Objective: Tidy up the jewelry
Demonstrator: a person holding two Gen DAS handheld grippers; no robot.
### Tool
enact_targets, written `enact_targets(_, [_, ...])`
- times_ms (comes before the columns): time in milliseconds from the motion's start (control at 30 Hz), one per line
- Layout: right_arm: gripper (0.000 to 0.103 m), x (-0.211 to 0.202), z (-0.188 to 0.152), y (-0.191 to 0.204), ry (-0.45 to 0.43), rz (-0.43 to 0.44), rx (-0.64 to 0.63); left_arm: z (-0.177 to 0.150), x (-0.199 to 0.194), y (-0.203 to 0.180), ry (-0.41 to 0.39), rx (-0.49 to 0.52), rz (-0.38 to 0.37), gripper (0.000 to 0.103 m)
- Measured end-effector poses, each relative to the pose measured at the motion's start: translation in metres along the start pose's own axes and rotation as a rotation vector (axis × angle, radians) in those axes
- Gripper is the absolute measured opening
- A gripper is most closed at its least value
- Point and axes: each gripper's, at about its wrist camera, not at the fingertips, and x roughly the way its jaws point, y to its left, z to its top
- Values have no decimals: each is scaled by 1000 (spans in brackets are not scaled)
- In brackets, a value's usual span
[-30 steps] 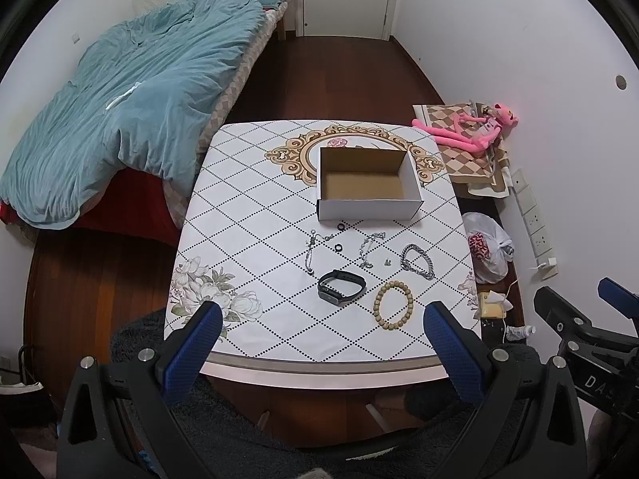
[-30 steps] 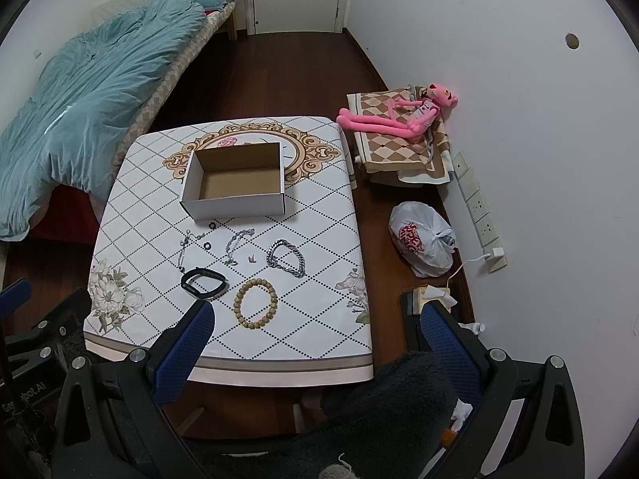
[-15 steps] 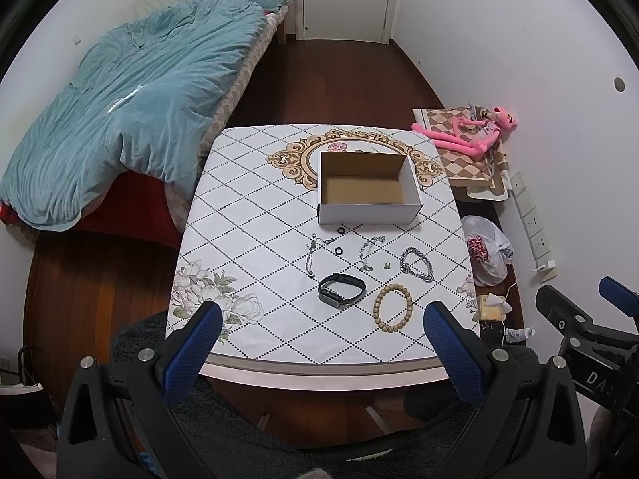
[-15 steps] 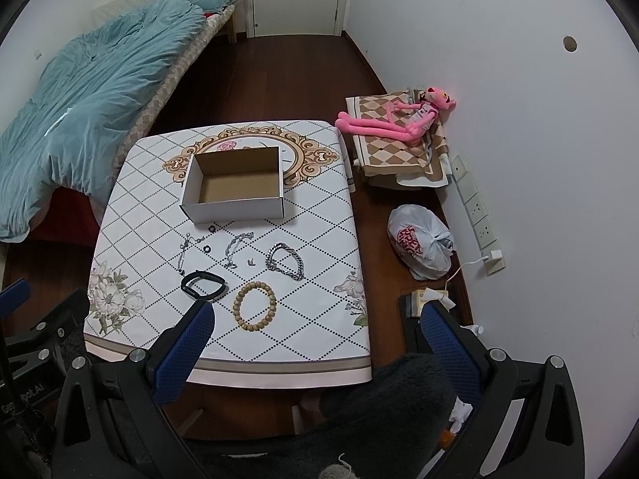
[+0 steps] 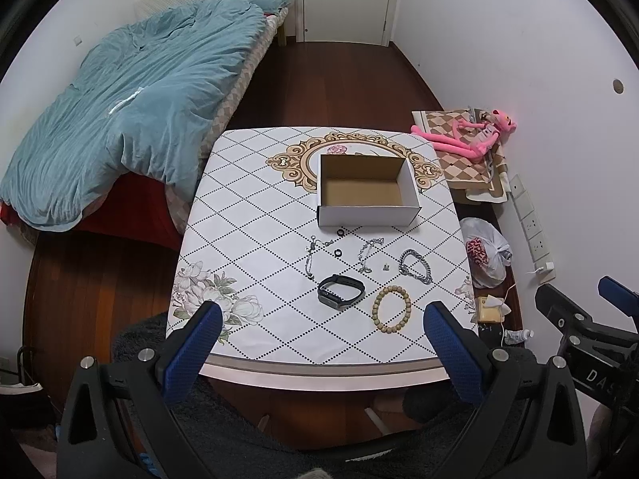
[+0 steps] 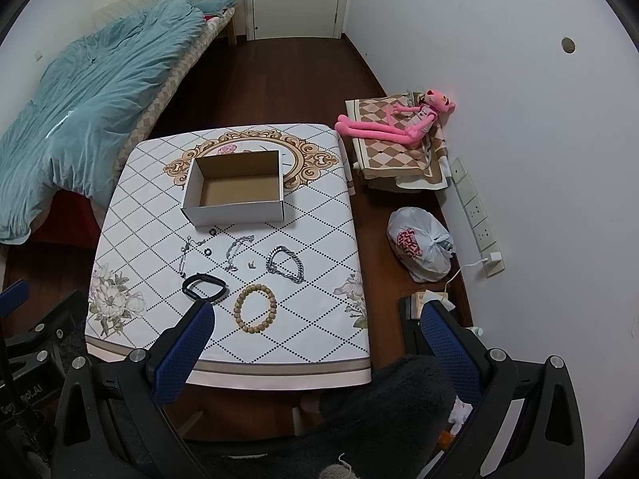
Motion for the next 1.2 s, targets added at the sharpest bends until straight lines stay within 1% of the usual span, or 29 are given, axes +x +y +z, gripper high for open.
enact_targets(233, [103, 0, 2, -1, -7, 4, 14, 3, 3, -1, -9, 2, 0, 103])
enact_targets(300, [103, 6, 2, -2, -11, -2, 24, 9, 14, -1, -17, 1, 19, 103])
enact_targets(367, [103, 23, 4, -5, 3, -13, 43, 14, 31, 2, -19, 0, 50, 103])
enact_targets(433, [103, 51, 6, -7, 33, -13, 71, 17, 54, 6, -16, 2, 93, 103])
enact_targets(500, [103, 86, 5, -9, 73, -10, 92, 17, 83, 12, 22, 6, 133, 103])
enact_targets(567, [103, 125, 0, -8, 131, -1, 104, 15, 110, 17, 61, 10, 164, 103])
enact_targets(633, [101, 164, -8, -3, 192, 5, 104, 12, 133, 22, 106, 17, 177, 103])
enact_targets(733, [93, 214, -22, 8, 277, 34, 101, 4, 168, 25, 170, 28, 199, 103])
enact_targets(800, [85, 241, -32, 17, 321, 50, 96, -2, 184, 28, 202, 26, 207, 103])
enact_targets(933, [76, 272, -44, 33, 362, 74, 98, -9, 214, 32, 279, 0, 183, 102])
enact_targets(1000, [70, 282, -48, 40, 368, 84, 92, -12, 226, 35, 313, -36, 152, 102])
enact_targets(1033, [68, 285, -49, 43, 370, 83, 88, -13, 230, 37, 326, -53, 133, 102])
enact_targets(1100, [59, 291, -51, 48, 380, 77, 80, -13, 240, 39, 354, -99, 81, 102])
enact_targets(1133, [58, 294, -53, 51, 383, 69, 74, -13, 244, 39, 362, -115, 58, 102])
enact_targets(1167, [54, 293, -53, 54, 366, 62, 62, -13, 249, 39, 371, -132, 33, 102])
enact_targets(1200, [52, 292, -51, 55, 363, 62, 55, -13, 252, 39, 376, -142, 20, 102])
